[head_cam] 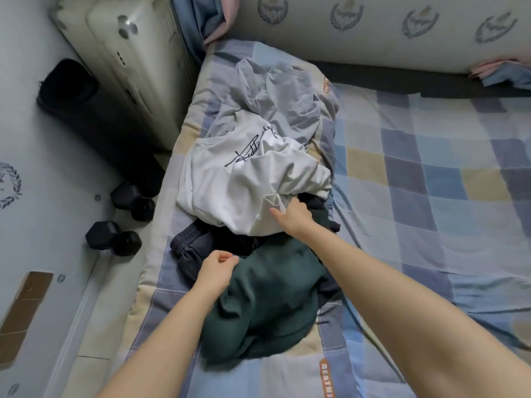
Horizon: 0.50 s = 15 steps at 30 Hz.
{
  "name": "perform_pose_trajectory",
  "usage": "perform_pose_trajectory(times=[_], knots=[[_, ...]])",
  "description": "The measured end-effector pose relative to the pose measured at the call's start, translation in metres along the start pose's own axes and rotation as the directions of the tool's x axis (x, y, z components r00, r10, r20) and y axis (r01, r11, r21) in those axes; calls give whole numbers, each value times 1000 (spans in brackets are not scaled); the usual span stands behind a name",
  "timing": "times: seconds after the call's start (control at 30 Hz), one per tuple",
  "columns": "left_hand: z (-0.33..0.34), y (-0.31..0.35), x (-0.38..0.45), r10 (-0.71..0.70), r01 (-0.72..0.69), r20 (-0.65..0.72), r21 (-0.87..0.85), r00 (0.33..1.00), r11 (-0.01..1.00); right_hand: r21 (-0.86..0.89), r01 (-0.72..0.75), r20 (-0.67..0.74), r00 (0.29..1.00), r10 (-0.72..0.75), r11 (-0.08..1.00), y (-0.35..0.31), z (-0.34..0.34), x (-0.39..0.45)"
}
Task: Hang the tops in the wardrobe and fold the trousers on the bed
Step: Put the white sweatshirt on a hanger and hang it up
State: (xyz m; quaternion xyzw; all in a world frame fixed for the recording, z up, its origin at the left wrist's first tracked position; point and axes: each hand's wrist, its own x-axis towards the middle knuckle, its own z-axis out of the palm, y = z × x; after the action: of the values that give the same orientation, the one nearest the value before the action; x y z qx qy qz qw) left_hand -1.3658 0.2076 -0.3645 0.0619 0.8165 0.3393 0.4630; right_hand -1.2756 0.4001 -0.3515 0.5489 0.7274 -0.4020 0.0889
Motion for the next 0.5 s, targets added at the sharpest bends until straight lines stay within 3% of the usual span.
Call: perform_pose_trajectory(times=[0.13,0.23,0.33,0.4,0.47,0.5], knots=[[28,-27,14,0,-3,59,51,998,999,-172,-42,66,996,54,984,17,27,48],[44,-31,13,-102,108,111,-53,989,993,59,-35,60,998,32,998,25,28,52],[47,-11,13,-205,234,134,-265,970,935,351,-17,15,1000,12,936,25,18,21],[46,10,16,-237,283,157,-438,959,853,578,-95,12,994,108,811,26,4,0],[44,30,19,-221,291,189,-600,957,745,797,-244,169,968,185,552,25,-13,-24],[43,40,20,-217,297,203,-667,955,684,833,-288,228,957,182,473,24,-24,-39]])
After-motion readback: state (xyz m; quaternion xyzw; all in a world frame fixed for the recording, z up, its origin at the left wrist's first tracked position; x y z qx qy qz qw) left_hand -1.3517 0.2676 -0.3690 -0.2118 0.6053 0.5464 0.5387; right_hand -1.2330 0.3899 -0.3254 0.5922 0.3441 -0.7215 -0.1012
